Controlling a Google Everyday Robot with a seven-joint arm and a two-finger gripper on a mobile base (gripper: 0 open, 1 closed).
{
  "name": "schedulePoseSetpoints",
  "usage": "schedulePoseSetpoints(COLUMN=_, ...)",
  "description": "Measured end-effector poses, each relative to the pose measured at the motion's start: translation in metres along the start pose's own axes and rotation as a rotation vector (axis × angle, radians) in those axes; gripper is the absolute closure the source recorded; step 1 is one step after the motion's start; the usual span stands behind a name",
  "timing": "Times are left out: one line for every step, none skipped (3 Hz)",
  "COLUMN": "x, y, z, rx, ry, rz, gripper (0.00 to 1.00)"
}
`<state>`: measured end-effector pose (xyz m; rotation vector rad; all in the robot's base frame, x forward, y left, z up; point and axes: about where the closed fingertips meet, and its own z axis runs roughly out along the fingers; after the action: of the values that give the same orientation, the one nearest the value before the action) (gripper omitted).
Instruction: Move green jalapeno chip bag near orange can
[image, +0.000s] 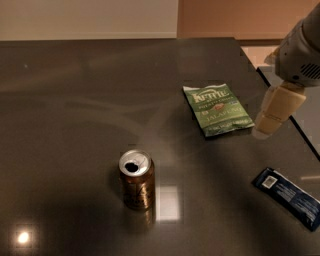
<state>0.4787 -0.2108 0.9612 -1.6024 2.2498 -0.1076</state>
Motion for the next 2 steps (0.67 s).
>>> schedulePoseSetpoints(x=-0.003, y=-0.016, z=0.024, rx=0.015, ry=0.002, rz=0.076, gripper=0.0)
schedulePoseSetpoints(x=0.0, y=-0.028, z=0.047, rx=0.017, ry=0.013, rz=0.166, gripper=0.0)
